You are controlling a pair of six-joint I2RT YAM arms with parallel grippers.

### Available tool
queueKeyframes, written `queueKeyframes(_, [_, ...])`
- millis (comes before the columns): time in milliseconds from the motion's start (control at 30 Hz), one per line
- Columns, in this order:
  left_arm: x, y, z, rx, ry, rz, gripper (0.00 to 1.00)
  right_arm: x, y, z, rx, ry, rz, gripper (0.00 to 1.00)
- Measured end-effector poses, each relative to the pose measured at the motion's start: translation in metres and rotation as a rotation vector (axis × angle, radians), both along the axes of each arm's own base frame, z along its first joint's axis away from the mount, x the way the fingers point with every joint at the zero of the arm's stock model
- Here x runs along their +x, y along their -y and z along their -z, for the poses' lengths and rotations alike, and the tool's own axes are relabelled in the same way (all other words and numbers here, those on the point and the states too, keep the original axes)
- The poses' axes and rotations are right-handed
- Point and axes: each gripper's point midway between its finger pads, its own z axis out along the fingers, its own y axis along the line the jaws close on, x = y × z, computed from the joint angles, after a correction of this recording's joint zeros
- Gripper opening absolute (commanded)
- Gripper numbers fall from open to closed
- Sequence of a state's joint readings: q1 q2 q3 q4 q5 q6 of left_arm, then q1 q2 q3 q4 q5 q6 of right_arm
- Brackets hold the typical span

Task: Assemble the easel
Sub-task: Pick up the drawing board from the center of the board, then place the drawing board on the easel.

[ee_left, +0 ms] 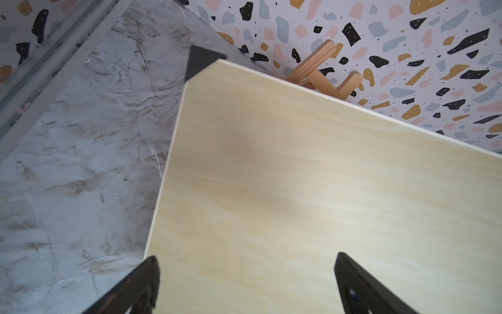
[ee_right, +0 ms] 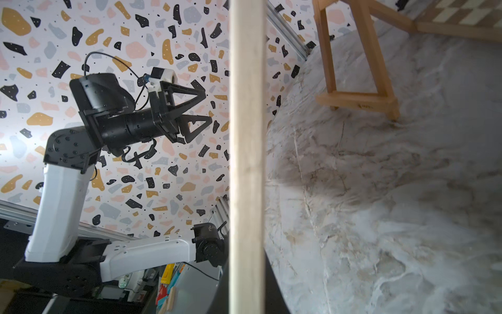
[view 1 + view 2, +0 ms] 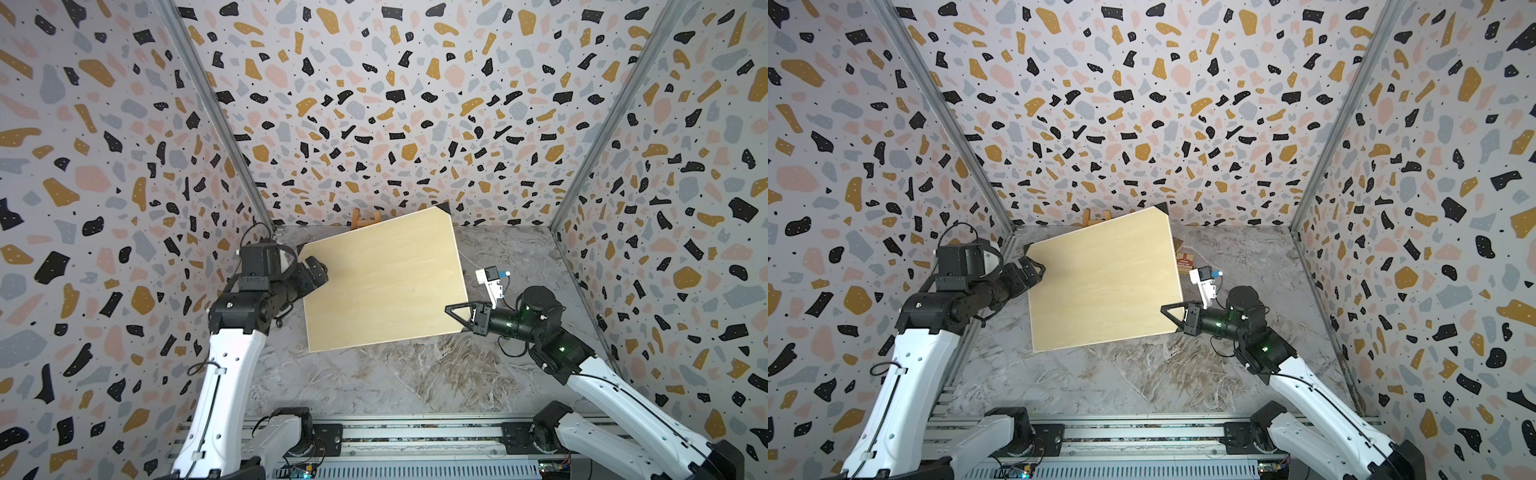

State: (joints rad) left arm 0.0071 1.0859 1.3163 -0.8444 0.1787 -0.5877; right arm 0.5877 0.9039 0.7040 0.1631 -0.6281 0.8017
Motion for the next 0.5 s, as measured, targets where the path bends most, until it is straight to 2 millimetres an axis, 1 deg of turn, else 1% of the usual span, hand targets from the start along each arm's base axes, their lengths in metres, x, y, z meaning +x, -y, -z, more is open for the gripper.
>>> queueKeyframes(100, [0.027, -0.008, -0.010, 0.002, 0.018, -0.023, 0.99, 0.015, -0.017, -0.004, -0.019, 0.085, -0.011, 0.00])
queueKeyframes(200, [0.049, -0.022, -0.010, -0.002, 0.021, -0.065, 0.99, 0.032, -0.031, -0.001, -0.031, 0.134, 0.005, 0.00])
queueKeyframes(267, [0.055, -0.032, -0.005, -0.005, 0.012, -0.095, 0.99, 0.045, -0.035, 0.003, -0.034, 0.134, 0.028, 0.00])
queueKeyframes(333, [0.057, -0.040, -0.003, -0.004, 0.016, -0.118, 0.99, 0.058, -0.039, 0.009, -0.036, 0.112, 0.057, 0.00])
queueKeyframes(433, [0.057, -0.048, -0.001, -0.013, 0.025, -0.143, 0.99, 0.075, -0.035, 0.020, -0.040, 0.063, 0.119, 0.00])
queueKeyframes(500, [0.057, -0.053, 0.004, -0.014, 0.025, -0.154, 0.99, 0.084, -0.031, 0.026, -0.040, 0.028, 0.153, 0.00])
